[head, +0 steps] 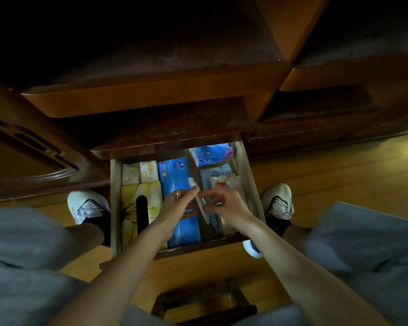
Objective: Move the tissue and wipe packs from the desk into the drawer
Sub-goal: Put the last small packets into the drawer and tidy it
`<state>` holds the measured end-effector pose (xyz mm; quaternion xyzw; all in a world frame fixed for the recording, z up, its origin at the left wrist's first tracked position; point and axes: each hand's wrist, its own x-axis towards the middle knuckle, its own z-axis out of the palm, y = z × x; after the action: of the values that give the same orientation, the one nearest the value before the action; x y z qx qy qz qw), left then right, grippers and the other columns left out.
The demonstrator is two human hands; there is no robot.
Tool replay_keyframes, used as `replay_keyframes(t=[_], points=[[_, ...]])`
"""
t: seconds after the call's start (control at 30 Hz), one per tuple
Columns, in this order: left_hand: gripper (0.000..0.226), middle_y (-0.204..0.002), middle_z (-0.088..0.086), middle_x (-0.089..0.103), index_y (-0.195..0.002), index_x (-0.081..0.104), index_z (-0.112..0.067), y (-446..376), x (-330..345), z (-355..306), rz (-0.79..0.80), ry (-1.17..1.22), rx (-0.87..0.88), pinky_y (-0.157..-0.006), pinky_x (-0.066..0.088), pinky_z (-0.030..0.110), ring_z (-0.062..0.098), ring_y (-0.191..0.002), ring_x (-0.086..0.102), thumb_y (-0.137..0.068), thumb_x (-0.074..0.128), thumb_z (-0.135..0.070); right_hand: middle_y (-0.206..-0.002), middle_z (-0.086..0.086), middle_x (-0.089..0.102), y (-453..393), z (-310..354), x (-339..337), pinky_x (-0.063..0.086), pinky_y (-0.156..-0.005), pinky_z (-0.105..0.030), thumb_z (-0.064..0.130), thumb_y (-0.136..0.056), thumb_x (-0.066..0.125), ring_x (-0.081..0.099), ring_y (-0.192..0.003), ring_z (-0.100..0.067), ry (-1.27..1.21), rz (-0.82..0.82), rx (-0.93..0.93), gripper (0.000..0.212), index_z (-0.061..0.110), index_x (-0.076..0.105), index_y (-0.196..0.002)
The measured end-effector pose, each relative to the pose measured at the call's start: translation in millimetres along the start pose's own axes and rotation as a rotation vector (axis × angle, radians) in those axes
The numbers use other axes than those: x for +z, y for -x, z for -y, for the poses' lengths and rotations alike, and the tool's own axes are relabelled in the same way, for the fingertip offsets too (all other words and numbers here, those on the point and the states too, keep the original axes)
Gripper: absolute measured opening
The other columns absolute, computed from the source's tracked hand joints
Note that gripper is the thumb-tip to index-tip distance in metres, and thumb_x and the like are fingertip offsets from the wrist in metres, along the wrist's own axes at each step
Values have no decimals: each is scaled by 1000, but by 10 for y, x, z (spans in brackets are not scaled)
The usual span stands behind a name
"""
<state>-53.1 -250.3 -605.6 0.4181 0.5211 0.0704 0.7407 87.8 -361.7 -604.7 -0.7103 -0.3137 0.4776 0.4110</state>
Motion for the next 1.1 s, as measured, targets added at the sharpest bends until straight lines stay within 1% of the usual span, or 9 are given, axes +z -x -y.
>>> replay_keyframes(t=[0.13,0.23,0.47,0.63,0.73,0.83,0.93,1.0,1.1], points=[[21,-95,11,77,-102,69,-8,-82,220,68,7,-7,5,-70,61,29,19,-84,76,-97,65,-28,-107,18,74,16,-67,-163,51,-88,-17,18,-86,81,66,-104,3,92,-124,-32,26,39,78,-102],[17,-98,14,75,-100,68,-8,-141,400,61,55,-36,33,-73,62,32,23,-85,76,-102,55,-18,-107,17,74,34,-124,-341,56,-91,-26,18,-87,81,66,-105,3,70,-185,-17,20,31,78,-101],[14,-92,6,75,-100,68,-12,-205,540,49,153,-111,49,-63,59,25,13,-76,74,-102,55,-16,-140,7,58,112,-189,-547,58,-96,-40,9,-92,75,59,-127,-11,-93,-213,58,73,29,39,-152],[6,-103,6,71,-104,65,-21,-293,410,154,-51,-359,145,-89,58,47,23,-93,71,-100,60,-19,-135,1,60,100,-277,-509,61,-89,-33,1,-95,66,64,-117,-16,302,-288,-9,73,32,33,-152],[8,-102,-10,68,-101,64,-31,-277,250,145,-153,-484,250,-81,59,36,9,-88,70,-100,58,-25,-144,-12,48,43,-367,-411,60,-77,-39,-2,-92,64,67,-109,-32,827,-173,9,74,27,31,-151],[12,-101,-19,66,-95,60,-42,-244,90,134,-204,-627,355,-68,52,19,-6,-84,64,-100,57,-32,-160,-14,26,14,-421,-285,52,-102,-42,4,-88,72,44,-139,-35,1234,-171,-16,76,19,37,-154],[11,-100,-20,65,-96,59,-41,-229,-31,149,-231,-669,375,-58,45,11,-11,-80,61,-101,56,-31,-171,-11,0,-96,-415,-211,26,-123,-49,7,-84,76,5,-157,-35,1392,-31,-160,96,20,21,-162],[7,-102,-18,65,-102,61,-35,-222,-95,162,-242,-694,390,-61,44,12,-5,-84,61,-101,57,-30,-171,-9,7,-154,-412,-211,25,-122,-48,9,-88,72,6,-157,-32,1446,90,-190,87,23,27,-160],[10,-106,-14,65,-106,62,-32,-203,-184,177,-220,-699,390,-65,45,16,1,-91,62,-100,58,-26,-160,-6,38,-165,-411,-284,33,-117,-45,10,-92,65,34,-146,-29,1473,83,-122,66,27,42,-152]])
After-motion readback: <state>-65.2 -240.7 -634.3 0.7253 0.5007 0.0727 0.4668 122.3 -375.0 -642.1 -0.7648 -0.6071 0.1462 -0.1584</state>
